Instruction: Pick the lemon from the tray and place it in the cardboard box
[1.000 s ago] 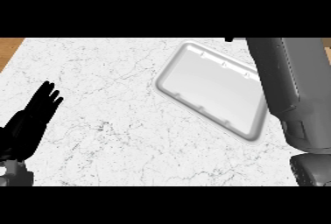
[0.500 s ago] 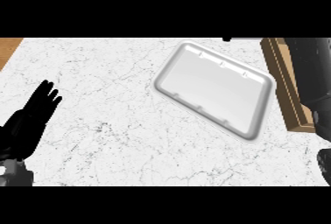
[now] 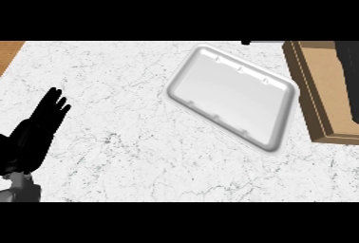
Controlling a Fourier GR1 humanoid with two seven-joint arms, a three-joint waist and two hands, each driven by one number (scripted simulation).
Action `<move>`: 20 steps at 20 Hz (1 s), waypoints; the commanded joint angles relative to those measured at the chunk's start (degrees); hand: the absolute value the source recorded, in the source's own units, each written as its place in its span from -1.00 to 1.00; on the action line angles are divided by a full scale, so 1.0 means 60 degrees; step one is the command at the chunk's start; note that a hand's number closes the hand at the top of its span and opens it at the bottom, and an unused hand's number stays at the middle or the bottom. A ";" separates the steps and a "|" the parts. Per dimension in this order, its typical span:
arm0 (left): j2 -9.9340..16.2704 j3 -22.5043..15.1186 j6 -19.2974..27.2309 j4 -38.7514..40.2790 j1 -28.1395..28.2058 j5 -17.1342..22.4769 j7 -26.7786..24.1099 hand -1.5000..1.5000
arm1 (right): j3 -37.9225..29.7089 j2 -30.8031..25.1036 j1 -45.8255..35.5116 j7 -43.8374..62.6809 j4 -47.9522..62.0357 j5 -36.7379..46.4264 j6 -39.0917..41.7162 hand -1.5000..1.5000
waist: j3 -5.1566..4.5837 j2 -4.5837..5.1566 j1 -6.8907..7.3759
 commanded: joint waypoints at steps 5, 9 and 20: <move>0.0092 0.0055 -0.0024 0.0500 -0.0458 -0.0211 -0.0183 0.00 | -0.0495 -0.0257 0.0637 -0.0946 0.1220 -0.0583 -0.1387 1.00 | 0.0002 0.0053 0.0050; -0.0150 -0.0140 0.0030 0.0502 -0.0304 -0.0342 -0.0312 0.00 | -0.1124 -0.0348 0.1215 -0.1498 0.1694 -0.1388 -0.1304 1.00 | 0.0004 0.0058 -0.0012; 0.0294 0.0471 -0.0305 -0.0049 -0.0156 0.0432 0.0433 0.00 | -0.1848 -0.0367 0.1896 -0.2713 0.2261 -0.2653 -0.2121 -1.00 | 0.0007 0.0016 0.0033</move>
